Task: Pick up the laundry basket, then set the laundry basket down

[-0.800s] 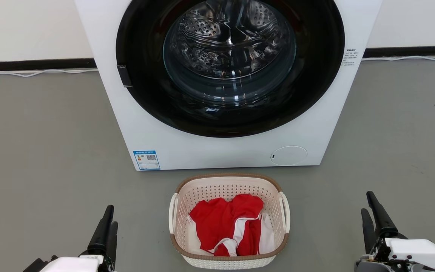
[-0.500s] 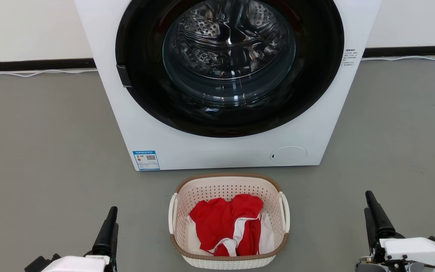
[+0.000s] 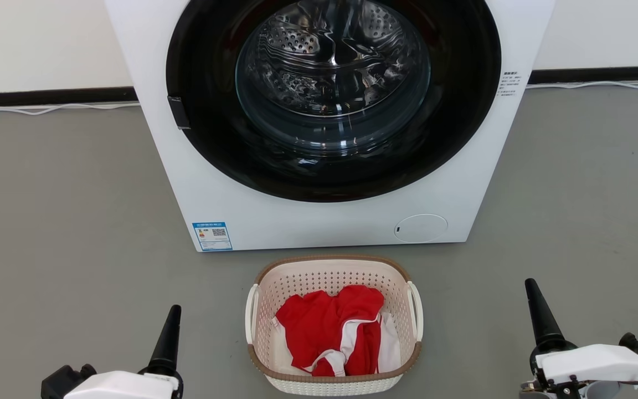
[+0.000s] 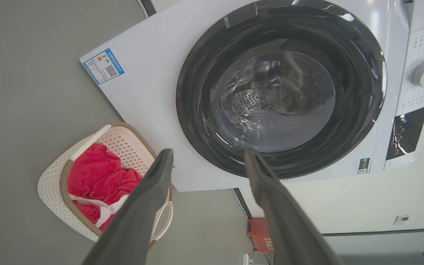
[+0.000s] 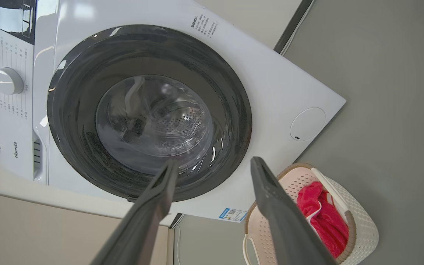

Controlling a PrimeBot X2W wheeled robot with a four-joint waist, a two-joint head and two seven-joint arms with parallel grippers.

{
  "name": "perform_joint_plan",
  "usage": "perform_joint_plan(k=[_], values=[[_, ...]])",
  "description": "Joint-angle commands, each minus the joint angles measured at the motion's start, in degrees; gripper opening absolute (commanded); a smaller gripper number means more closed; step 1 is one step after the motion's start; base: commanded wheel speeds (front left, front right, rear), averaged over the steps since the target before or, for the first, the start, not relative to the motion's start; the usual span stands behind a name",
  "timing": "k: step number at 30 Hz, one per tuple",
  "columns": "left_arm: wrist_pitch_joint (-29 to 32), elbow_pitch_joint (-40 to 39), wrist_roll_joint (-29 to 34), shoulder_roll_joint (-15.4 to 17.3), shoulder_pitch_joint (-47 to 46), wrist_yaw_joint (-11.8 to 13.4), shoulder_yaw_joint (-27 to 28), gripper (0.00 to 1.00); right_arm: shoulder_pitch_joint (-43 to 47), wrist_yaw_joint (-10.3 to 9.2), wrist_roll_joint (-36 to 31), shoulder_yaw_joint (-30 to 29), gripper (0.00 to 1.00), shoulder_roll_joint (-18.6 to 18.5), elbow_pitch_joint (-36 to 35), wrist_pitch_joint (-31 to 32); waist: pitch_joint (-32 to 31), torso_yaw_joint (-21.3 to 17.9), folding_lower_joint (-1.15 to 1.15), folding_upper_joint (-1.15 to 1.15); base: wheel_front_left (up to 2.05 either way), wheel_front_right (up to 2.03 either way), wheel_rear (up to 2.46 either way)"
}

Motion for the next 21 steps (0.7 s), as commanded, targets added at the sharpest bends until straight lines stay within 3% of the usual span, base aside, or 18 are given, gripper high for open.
perform_joint_plan(k=[1, 21], values=[[-0.52, -1.77, 2.15, 0.48, -2.39, 0.50, 0.24, 1.00, -1.33, 0.18, -2.60, 0.77, 1.00, -0.83, -1.81, -0.98, -0.02, -0.05, -0.01, 0.00, 0.00, 0.00, 0.00], [-3.72, -1.92, 19.30, 0.60, -2.75, 2.21, -1.75, 1.00, -1.61, 0.24, -18.34, 2.40, 1.00, -1.36, -0.57, -4.17, -0.03, -0.35, -0.01, 0.00, 0.00, 0.00, 0.00]])
